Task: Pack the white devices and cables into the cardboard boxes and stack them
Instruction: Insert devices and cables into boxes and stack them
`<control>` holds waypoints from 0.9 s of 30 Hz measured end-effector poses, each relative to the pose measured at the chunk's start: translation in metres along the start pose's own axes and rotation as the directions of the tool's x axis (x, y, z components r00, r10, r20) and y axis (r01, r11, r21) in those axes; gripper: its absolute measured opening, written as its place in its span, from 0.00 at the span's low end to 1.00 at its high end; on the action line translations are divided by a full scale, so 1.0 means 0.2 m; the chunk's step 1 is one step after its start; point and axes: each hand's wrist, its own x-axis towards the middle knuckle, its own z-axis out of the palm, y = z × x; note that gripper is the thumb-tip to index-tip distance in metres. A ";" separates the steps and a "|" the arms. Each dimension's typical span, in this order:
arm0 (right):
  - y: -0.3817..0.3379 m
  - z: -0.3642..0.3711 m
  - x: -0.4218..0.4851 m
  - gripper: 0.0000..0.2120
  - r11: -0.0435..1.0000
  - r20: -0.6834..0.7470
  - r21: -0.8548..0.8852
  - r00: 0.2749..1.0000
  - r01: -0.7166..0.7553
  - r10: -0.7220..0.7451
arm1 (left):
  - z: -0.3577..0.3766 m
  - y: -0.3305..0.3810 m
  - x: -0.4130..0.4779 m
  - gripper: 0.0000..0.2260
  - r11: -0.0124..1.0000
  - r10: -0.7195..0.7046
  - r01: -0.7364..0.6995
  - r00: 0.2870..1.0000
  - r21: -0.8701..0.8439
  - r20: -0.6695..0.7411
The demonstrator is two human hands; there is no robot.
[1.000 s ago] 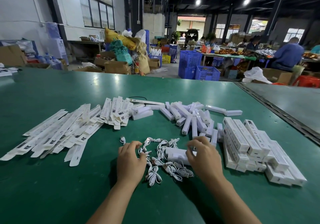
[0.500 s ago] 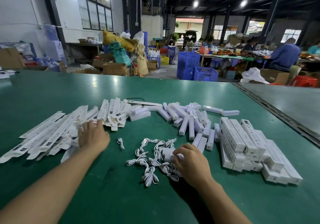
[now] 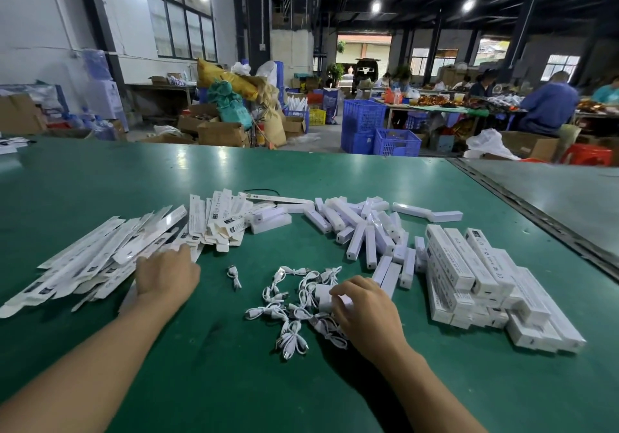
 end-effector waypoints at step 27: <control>-0.26 -0.15 -0.05 0.21 0.021 0.471 0.878 0.871 -0.478 0.142 | -0.20 0.69 -0.70 0.12 0.180 0.149 -0.621 0.784 -0.763 -0.603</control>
